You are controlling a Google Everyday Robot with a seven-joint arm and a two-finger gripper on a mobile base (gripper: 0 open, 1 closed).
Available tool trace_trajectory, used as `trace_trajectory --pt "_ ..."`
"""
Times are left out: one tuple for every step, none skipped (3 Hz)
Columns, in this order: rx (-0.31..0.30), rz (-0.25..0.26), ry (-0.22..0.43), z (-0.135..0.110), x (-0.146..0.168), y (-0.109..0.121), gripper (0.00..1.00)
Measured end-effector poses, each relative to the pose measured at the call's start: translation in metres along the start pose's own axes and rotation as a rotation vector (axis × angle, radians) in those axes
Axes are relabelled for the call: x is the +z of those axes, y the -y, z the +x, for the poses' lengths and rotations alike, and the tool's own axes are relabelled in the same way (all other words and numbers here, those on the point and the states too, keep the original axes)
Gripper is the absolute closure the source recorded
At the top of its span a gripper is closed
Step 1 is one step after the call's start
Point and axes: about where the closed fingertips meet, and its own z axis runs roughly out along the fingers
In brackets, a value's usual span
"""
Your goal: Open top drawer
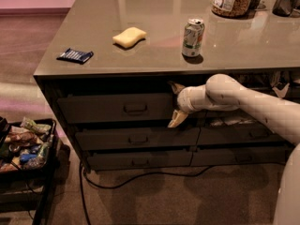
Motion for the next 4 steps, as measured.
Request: trace_trajectory --pt "0.0 0.0 0.0 0.0 0.0001 0.0 0.18" --pt "0.0 0.0 0.0 0.0 0.0001 0.0 0.41" --pt "0.0 0.0 0.0 -0.0001 0.0001 -0.0001 0.64" --pt "0.0 0.0 0.0 -0.0001 0.0001 -0.0001 0.86"
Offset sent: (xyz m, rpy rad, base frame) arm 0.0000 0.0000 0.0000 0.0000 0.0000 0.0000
